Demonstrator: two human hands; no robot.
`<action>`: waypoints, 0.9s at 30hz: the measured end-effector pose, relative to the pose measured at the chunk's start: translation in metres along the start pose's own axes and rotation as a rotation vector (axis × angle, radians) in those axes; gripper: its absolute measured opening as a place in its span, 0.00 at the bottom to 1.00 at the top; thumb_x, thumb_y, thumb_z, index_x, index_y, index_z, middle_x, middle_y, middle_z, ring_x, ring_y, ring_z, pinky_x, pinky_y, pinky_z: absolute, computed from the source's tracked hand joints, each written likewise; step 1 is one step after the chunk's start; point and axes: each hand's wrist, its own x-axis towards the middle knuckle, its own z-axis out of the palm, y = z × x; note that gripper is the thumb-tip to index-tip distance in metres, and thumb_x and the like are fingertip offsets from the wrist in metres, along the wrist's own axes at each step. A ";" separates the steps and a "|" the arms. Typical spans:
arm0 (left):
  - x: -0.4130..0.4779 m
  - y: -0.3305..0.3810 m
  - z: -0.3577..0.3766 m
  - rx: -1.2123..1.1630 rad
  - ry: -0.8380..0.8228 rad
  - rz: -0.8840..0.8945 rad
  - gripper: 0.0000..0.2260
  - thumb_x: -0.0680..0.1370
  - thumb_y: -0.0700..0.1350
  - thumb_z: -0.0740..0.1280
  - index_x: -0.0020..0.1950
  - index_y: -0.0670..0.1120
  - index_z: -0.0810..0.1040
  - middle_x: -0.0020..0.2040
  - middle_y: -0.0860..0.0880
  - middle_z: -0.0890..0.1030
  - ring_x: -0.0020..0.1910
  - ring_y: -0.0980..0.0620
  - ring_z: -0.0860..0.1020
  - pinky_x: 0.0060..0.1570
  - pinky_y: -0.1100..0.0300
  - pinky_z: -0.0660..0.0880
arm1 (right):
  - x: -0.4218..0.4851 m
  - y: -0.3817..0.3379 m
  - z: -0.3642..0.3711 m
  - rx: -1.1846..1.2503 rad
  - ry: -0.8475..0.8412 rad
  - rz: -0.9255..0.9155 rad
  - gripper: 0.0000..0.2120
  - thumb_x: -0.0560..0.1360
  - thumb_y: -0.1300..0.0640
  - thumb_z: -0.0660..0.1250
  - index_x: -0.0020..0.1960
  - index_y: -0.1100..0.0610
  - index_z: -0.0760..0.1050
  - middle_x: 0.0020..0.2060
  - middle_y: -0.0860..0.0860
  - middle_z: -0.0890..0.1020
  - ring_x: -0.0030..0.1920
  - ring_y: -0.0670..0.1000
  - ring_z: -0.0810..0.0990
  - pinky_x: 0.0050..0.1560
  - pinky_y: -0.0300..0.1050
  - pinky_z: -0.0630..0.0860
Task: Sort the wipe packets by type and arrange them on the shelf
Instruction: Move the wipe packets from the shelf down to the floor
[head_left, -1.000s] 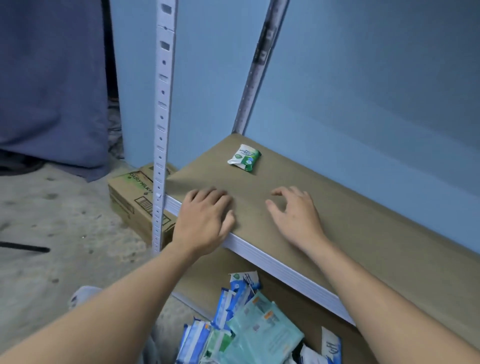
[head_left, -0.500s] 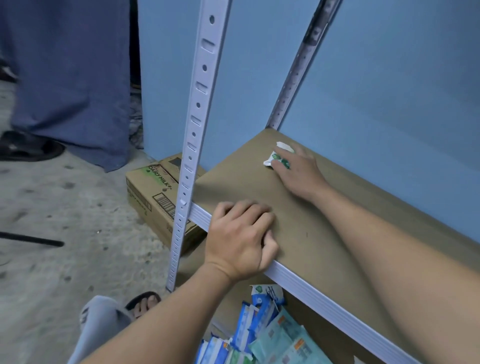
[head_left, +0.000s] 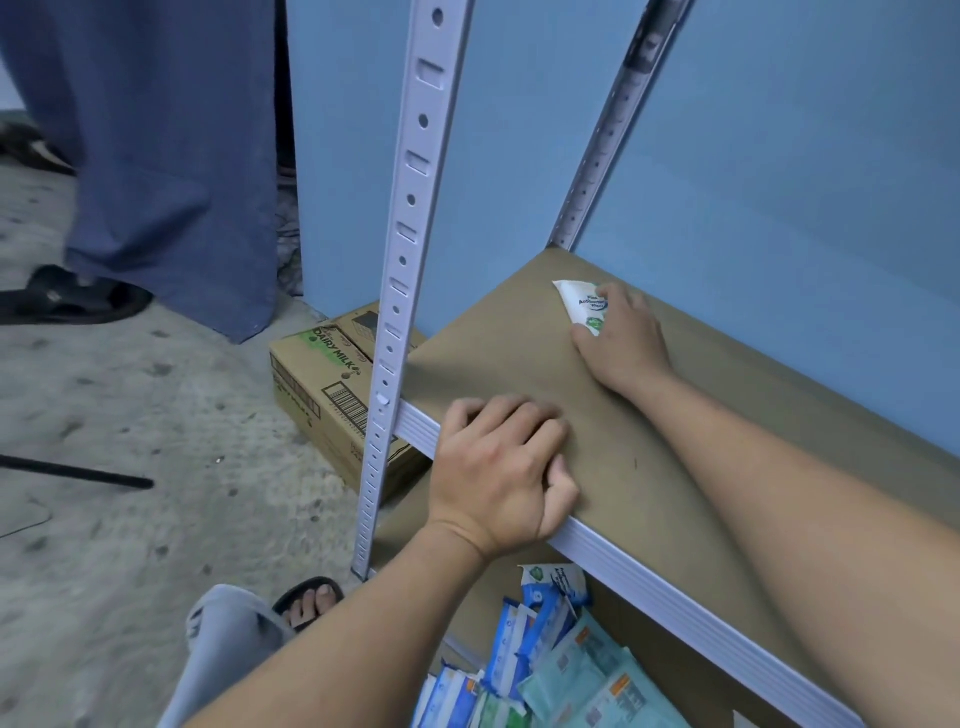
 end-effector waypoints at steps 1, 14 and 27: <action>0.000 0.000 0.000 0.003 0.001 0.001 0.10 0.70 0.49 0.65 0.46 0.50 0.83 0.51 0.56 0.84 0.53 0.53 0.81 0.51 0.53 0.69 | 0.000 0.000 0.000 -0.021 -0.013 0.010 0.23 0.77 0.53 0.64 0.72 0.54 0.67 0.66 0.60 0.72 0.66 0.64 0.70 0.63 0.52 0.68; -0.001 -0.002 -0.003 0.032 -0.053 -0.005 0.11 0.72 0.49 0.63 0.47 0.51 0.83 0.53 0.57 0.84 0.54 0.53 0.80 0.51 0.53 0.68 | -0.048 0.023 -0.040 -0.102 -0.029 -0.075 0.23 0.78 0.56 0.61 0.74 0.53 0.66 0.68 0.56 0.74 0.66 0.63 0.71 0.63 0.51 0.70; 0.005 0.016 -0.028 0.166 -0.391 -0.052 0.19 0.77 0.57 0.53 0.57 0.53 0.78 0.57 0.56 0.80 0.57 0.49 0.74 0.59 0.51 0.65 | -0.194 0.079 -0.123 -0.009 0.031 -0.102 0.23 0.78 0.56 0.63 0.72 0.50 0.68 0.66 0.49 0.74 0.62 0.56 0.73 0.62 0.49 0.71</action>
